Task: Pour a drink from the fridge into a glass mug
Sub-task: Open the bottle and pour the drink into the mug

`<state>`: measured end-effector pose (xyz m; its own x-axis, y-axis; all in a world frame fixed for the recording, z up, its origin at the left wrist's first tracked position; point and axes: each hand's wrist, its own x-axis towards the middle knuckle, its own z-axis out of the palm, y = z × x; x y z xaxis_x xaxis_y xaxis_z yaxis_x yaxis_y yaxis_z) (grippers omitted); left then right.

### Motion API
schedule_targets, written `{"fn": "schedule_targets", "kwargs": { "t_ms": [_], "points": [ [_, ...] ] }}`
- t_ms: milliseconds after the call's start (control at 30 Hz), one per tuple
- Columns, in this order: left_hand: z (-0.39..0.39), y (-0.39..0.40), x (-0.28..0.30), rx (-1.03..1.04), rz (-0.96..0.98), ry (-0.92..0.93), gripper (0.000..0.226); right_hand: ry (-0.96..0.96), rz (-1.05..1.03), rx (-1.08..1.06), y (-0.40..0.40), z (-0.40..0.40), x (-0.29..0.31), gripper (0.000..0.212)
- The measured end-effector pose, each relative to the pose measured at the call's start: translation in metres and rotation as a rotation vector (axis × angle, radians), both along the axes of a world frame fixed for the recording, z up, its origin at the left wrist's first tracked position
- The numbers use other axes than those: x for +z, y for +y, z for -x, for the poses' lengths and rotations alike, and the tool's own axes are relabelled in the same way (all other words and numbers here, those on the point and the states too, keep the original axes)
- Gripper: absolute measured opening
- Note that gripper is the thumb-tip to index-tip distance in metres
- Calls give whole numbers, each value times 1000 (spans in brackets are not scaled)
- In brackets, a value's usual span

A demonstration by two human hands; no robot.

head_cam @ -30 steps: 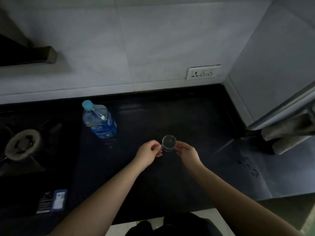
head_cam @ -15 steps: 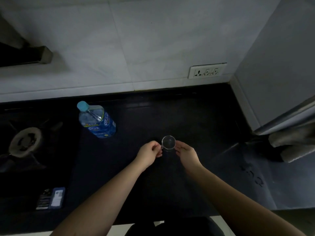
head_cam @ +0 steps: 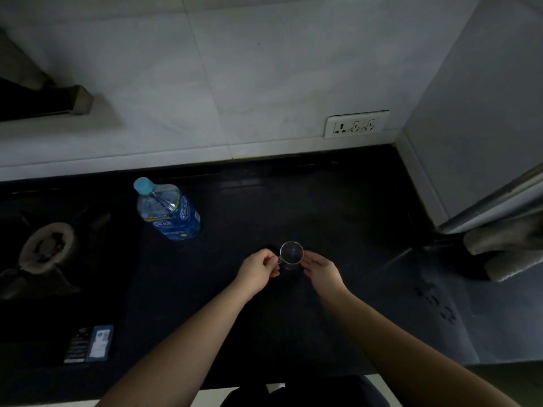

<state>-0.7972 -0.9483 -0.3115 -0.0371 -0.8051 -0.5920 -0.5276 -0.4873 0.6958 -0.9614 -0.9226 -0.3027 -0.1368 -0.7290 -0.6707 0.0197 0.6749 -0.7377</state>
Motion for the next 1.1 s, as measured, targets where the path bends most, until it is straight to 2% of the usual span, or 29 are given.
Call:
{"fn": "schedule_targets", "kwargs": {
  "t_ms": [433,567,667,733,867,1100],
  "points": [
    [-2,4,-2,27,-28,-6,10,32,-16,22,0,0,-9,42],
    [-6,5,1,51,17,0,8,-3,-1,61,-2,4,-15,42],
    [-13,4,4,81,47,-1,12,-6,15,0,-4,4,-16,40],
    [-20,3,5,92,70,-3,11,35,29,-50,-6,4,-12,38],
    [-38,1,9,139,128,21,14,203,146,11,-12,7,0,33],
    [-82,1,19,192,304,55,12,301,327,52,-40,-15,34,28]
  ]
}}
